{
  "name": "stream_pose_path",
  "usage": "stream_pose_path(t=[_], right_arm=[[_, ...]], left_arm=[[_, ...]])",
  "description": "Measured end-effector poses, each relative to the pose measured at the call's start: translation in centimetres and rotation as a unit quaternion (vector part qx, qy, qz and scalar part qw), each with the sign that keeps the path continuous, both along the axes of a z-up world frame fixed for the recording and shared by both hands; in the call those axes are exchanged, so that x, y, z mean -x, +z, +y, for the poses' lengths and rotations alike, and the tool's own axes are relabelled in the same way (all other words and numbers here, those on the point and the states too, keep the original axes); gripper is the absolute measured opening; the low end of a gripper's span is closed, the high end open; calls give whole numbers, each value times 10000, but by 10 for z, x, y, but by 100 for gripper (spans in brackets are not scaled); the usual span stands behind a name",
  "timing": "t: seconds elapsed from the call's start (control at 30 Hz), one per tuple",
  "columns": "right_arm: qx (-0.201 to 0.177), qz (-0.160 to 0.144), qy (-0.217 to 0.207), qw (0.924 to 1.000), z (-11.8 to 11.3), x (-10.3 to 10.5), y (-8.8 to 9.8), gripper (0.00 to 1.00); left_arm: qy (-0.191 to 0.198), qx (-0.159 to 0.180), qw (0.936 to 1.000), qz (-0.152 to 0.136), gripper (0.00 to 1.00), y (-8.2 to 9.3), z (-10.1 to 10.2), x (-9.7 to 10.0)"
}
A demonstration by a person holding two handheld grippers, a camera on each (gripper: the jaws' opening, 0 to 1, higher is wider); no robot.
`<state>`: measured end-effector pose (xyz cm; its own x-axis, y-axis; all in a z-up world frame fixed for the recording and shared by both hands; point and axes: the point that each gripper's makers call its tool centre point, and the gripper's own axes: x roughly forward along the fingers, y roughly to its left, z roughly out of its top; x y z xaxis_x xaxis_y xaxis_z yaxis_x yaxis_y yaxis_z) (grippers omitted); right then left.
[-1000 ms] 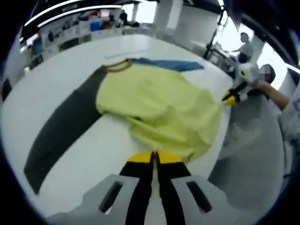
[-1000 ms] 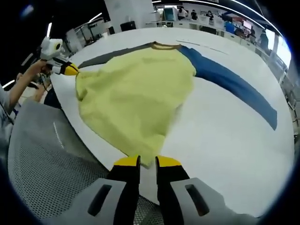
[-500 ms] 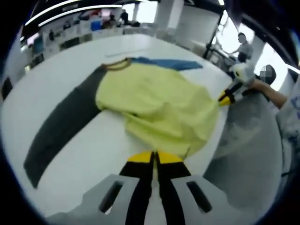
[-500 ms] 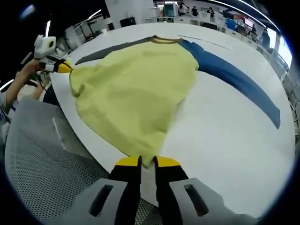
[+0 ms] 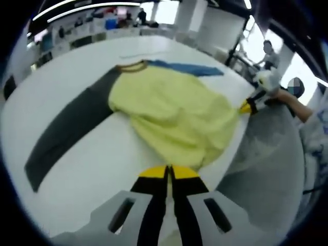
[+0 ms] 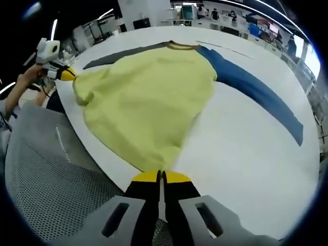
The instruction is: Fold the garment on the visible template until the final outline fits inside the template.
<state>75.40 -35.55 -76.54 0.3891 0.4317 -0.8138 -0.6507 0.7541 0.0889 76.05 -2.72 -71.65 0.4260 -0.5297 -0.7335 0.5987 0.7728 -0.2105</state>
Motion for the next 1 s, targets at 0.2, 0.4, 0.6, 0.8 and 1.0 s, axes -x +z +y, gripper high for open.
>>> stream_pose_path(t=[0.2,0.4,0.6,0.8,1.0], right_arm=[[-17,-76,-101,9999,-8,3,12,2],[36,-92,-146,9998,-16,9,19,2],[22,-155,-136,9998,-12,13,28,2],[89,-182,-81,9998,-10,14,31,2],[121,-140,-69,9998,-12,18,29,2]], left_arm=[[128,-20,9999,70,0,-2,6,10],[170,-15,9997,155,0,-4,5,22],[316,10,9993,212,0,-4,8,32],[444,44,9986,278,0,-7,9,42],[606,99,9975,358,0,-14,10,47]])
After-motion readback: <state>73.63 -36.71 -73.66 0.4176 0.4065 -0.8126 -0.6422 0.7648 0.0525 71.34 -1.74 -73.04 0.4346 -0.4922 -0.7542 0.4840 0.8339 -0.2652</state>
